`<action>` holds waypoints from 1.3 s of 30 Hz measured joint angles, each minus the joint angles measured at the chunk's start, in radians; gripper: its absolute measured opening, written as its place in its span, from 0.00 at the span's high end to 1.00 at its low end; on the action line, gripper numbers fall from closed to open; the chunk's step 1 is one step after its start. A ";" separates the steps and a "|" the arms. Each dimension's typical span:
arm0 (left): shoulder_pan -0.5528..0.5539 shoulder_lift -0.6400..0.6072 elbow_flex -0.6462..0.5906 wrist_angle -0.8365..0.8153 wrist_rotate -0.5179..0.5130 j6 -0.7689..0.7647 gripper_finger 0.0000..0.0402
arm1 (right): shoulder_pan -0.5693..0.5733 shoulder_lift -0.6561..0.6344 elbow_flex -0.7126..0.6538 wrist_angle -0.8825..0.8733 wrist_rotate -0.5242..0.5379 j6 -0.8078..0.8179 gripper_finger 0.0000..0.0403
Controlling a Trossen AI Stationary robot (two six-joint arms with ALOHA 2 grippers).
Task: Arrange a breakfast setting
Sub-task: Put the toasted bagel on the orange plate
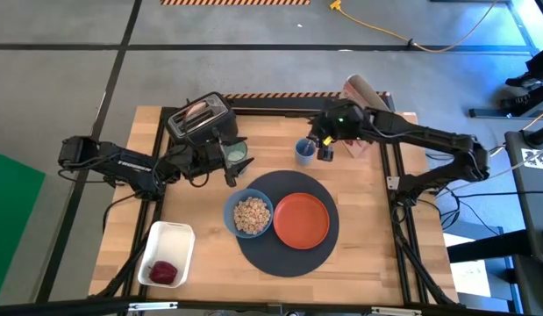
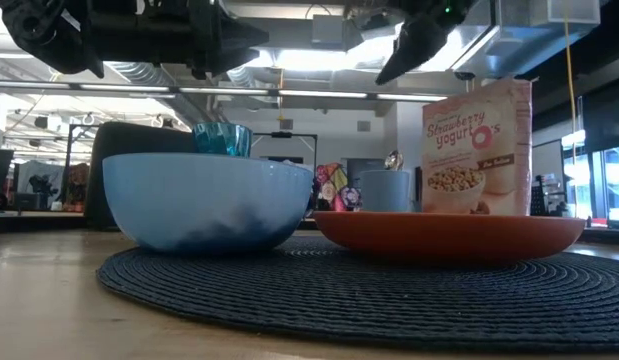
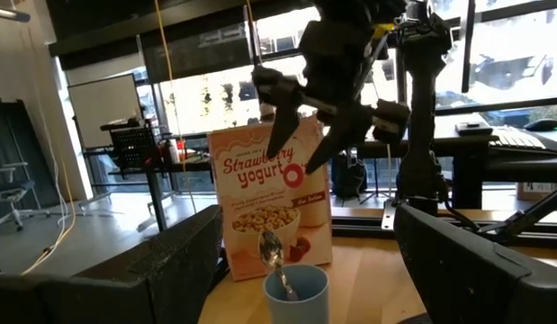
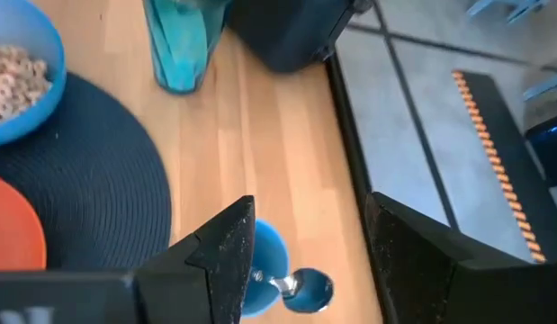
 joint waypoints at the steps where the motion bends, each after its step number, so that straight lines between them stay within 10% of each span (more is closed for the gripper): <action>1: 0.000 0.000 0.000 0.000 0.000 0.000 0.20 | -0.005 0.009 0.000 -0.008 0.000 0.000 0.49; 14: 0.000 0.000 0.035 -0.098 -0.095 0.001 0.20 | -0.009 0.057 0.000 -0.028 -0.008 0.090 0.49; 25: -0.049 0.000 0.420 -0.920 -0.403 0.000 0.20 | -0.010 0.054 0.000 0.079 0.080 0.134 0.49; 39: 0.301 -0.001 0.799 -1.691 -0.356 -0.139 0.36 | -0.009 -0.051 -0.198 0.190 -0.032 0.187 0.49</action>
